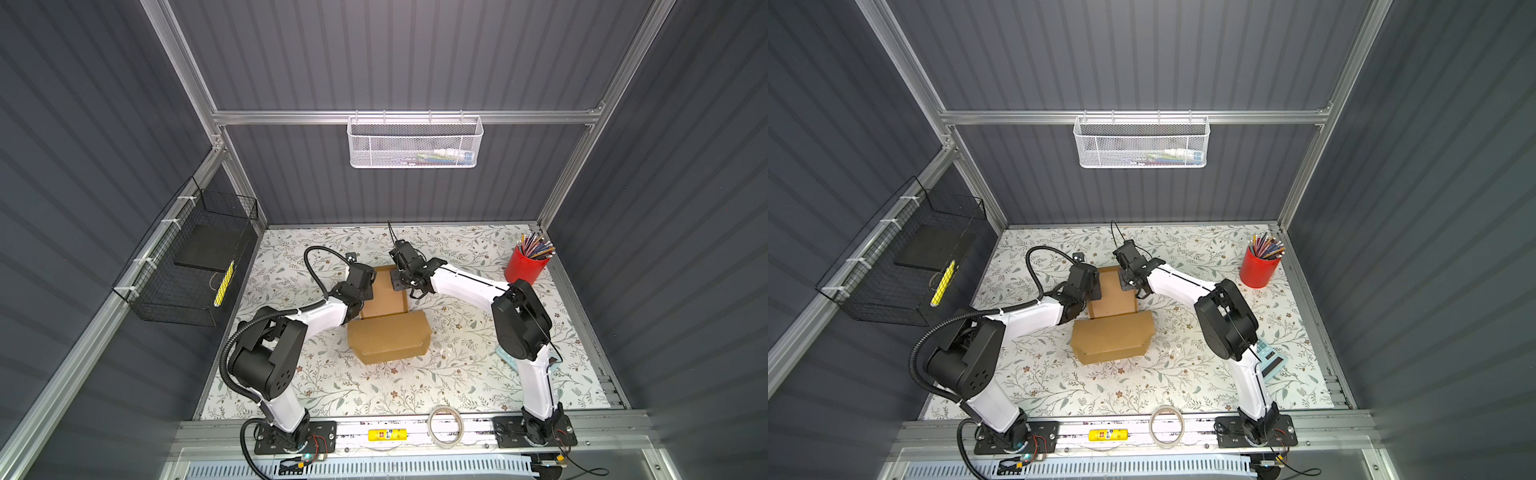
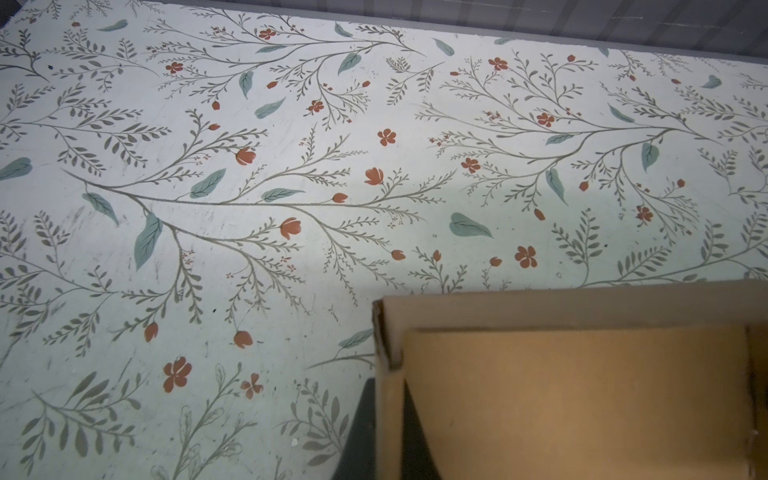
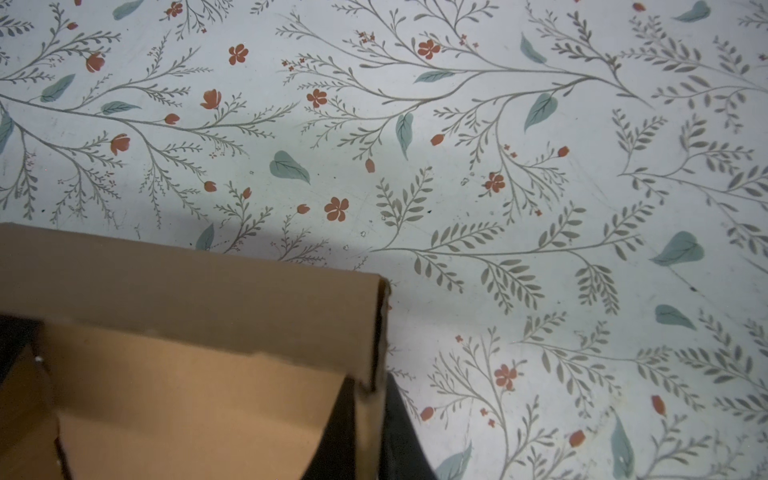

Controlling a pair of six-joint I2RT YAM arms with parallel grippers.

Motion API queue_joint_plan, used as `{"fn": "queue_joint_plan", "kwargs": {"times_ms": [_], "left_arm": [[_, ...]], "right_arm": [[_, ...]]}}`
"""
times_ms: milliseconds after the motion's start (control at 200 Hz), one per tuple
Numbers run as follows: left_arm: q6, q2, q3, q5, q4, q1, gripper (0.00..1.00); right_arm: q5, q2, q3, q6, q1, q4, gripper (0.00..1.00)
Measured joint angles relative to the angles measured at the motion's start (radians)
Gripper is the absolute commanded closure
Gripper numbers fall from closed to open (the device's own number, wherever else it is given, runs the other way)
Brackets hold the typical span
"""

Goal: Fold the paper box

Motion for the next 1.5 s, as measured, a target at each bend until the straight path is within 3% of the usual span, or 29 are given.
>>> {"fn": "queue_joint_plan", "kwargs": {"times_ms": [85, 810, 1496], "left_arm": [[0.000, 0.003, 0.002, 0.000, 0.000, 0.000, 1.00], [-0.001, 0.040, 0.008, 0.007, -0.007, 0.000, 0.70], [-0.001, 0.047, 0.008, 0.026, 0.024, 0.000, 0.62]], "right_arm": [[0.000, 0.000, 0.000, 0.000, 0.000, 0.000, 0.87], [-0.013, 0.000, -0.058, 0.004, 0.000, 0.018, 0.89], [-0.019, 0.005, -0.068, 0.016, -0.001, 0.027, 0.89]]}}
